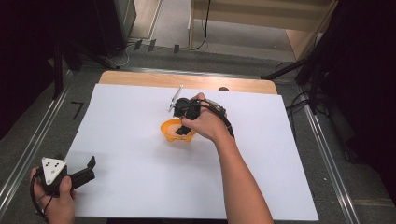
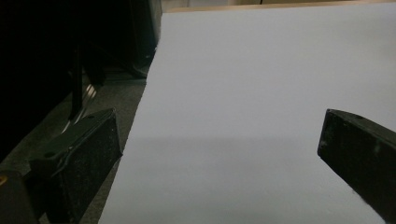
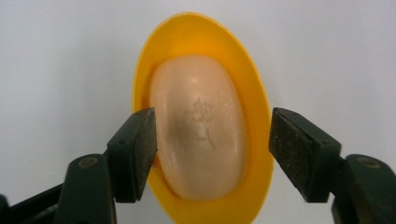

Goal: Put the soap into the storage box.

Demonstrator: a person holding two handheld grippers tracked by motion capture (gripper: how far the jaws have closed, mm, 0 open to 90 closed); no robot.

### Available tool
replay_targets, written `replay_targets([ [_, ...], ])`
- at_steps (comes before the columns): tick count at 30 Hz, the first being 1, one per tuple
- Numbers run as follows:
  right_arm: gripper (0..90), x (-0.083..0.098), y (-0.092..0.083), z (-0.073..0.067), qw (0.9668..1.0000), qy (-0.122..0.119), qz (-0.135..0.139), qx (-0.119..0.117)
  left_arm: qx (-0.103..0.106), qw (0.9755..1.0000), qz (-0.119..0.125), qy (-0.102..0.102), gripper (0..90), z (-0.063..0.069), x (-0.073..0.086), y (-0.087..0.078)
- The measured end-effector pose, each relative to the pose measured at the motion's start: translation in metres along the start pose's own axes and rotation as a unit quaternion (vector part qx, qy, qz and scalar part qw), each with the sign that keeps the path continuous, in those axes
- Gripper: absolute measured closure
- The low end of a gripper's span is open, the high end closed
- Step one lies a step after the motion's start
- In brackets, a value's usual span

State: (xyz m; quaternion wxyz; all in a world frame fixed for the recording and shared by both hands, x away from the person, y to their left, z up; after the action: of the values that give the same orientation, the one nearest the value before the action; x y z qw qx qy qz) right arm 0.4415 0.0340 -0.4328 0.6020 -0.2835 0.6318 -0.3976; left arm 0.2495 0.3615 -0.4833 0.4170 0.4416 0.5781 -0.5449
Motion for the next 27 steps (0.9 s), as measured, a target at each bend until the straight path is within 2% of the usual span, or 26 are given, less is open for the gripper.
replay_targets([
  [3, 30.2, 0.002, -0.003, -0.001, 1.0000, 0.008, 0.002, -0.001, 0.000, 1.0000, -0.001, 0.000, 0.0, 0.000, 0.000, 0.000],
  [9, 22.8, 0.005, -0.009, -0.004, 0.9999, 0.006, 0.009, 0.000, 0.000, 1.0000, -0.001, 0.000, 0.0, 0.000, 0.000, 0.000],
  [12, 14.6, 0.010, -0.011, -0.005, 0.9999, 0.014, 0.008, 0.000, -0.001, 1.0000, 0.000, 0.001, 0.0, 0.001, 0.000, 0.000],
  [14, 12.4, 0.014, -0.011, -0.006, 0.9997, 0.022, 0.008, -0.002, -0.002, 1.0000, 0.001, 0.000, 0.0, 0.001, 0.000, 0.001],
  [17, 2.5, 0.021, -0.014, -0.009, 0.9996, 0.028, 0.003, -0.003, -0.002, 1.0000, 0.001, 0.001, 0.0, 0.001, 0.000, 0.001],
  [19, 0.0, 0.025, -0.016, -0.011, 0.9993, 0.035, 0.007, -0.012, -0.001, 1.0000, 0.000, 0.001, 0.0, 0.001, 0.000, 0.001],
  [22, 0.0, 0.032, -0.019, -0.015, 0.9990, 0.038, 0.009, -0.021, -0.001, 1.0000, -0.001, 0.002, 0.0, 0.001, 0.000, 0.001],
  [27, 0.0, 0.044, -0.023, -0.019, 0.9991, 0.041, 0.006, -0.013, -0.001, 1.0000, -0.001, 0.003, 0.0, 0.001, 0.000, 0.000],
])
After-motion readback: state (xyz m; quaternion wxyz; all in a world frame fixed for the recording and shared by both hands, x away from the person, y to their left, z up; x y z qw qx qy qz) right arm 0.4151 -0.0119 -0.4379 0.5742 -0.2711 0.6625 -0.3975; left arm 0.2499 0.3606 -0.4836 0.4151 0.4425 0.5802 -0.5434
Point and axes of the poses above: each handheld gripper's, and its own axes: y roughly forward along the jaws, x roughly out of its underside, z roughly to its right, the point moved 5 cm from there along y, roughly forward along the jaws, and after that the axes turned 9 degrees about z, right-handed, at the moved point
